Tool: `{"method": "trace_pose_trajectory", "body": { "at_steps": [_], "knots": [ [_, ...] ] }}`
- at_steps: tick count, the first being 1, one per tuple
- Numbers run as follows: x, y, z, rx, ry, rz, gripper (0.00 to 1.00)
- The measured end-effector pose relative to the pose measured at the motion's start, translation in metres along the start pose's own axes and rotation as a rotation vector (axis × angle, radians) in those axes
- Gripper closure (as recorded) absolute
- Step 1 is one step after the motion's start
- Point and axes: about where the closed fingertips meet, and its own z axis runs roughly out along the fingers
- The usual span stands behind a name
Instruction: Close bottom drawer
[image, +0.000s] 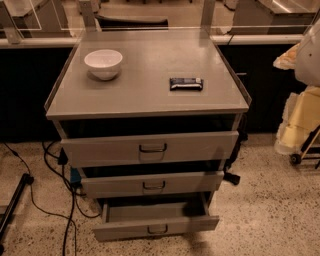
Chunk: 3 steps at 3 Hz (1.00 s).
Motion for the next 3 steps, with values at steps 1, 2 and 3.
{"method": "trace_pose_trajectory", "body": {
  "at_steps": [1,2,3],
  "knots": [
    [0.000,0.000,0.000,0.000,0.000,0.000,0.00],
    [0.000,0.000,0.000,0.000,0.000,0.000,0.15],
    [0.002,0.005,0.016,0.012,-0.016,0.019,0.40]
  ]
}}
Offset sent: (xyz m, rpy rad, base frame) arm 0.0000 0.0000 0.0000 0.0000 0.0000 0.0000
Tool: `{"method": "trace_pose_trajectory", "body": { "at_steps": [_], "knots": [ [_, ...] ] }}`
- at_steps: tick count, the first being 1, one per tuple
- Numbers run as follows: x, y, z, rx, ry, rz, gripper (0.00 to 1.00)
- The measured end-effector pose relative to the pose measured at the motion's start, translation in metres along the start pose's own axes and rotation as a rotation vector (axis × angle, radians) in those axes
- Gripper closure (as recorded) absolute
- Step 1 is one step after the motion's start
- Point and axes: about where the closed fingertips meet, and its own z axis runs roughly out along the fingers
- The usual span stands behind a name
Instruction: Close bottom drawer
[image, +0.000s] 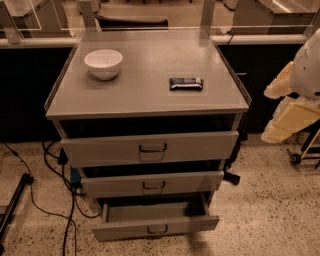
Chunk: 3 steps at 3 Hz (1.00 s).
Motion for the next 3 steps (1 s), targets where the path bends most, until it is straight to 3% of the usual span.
{"method": "trace_pose_trajectory", "body": {
  "at_steps": [1,2,3],
  "knots": [
    [0.008,0.020,0.056,-0.015,-0.055,0.035,0.69],
    [0.017,0.035,0.108,-0.041,-0.093,0.059,0.93],
    [0.030,0.067,0.173,-0.137,-0.084,0.074,1.00]
  ]
}}
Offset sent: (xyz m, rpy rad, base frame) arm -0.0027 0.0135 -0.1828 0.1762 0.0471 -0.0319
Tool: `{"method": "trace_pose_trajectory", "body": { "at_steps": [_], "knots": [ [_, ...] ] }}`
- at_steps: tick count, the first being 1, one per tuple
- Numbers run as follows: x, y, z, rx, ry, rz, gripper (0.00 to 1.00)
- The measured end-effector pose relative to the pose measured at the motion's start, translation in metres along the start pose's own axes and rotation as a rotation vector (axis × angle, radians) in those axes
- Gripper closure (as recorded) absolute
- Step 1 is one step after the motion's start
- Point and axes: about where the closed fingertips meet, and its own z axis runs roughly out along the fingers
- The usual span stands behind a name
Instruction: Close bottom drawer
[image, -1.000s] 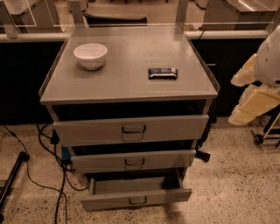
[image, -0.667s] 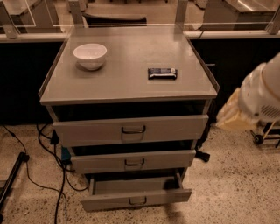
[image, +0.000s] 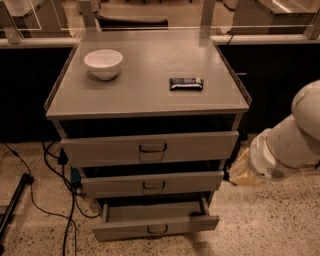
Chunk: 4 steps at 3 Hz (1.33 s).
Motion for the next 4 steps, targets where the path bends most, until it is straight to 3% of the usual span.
{"method": "trace_pose_trajectory", "body": {
  "at_steps": [2,3,4],
  "knots": [
    [0.005,0.006,0.009,-0.018,0.008,0.003,1.00],
    [0.029,0.012,0.040,-0.005,0.009,-0.004,1.00],
    [0.084,0.030,0.122,-0.008,-0.031,0.012,1.00]
  ]
}}
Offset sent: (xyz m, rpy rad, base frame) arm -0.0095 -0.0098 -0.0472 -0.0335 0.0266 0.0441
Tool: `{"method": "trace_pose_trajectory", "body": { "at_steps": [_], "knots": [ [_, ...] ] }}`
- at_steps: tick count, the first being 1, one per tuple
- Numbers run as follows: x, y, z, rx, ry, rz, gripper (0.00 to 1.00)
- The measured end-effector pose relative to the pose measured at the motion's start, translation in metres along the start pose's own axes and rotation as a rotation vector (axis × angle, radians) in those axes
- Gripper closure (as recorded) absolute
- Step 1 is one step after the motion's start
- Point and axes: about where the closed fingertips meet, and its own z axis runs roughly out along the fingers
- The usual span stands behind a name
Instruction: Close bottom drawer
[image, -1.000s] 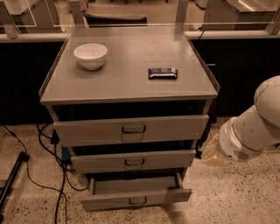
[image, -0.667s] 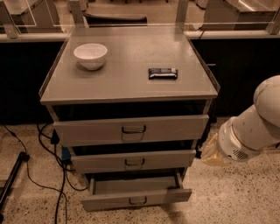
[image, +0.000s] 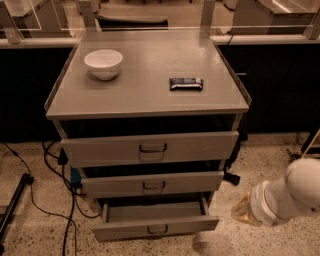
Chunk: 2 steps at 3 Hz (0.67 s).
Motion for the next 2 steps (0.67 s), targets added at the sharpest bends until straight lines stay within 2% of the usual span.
{"method": "trace_pose_trajectory", "body": {
  "at_steps": [1,2],
  "knots": [
    [0.0353,0.0101,0.0667,-0.018,-0.048,0.032,1.00],
    [0.0354,0.0100,0.0669,-0.017,-0.047,0.031,1.00]
  ]
}}
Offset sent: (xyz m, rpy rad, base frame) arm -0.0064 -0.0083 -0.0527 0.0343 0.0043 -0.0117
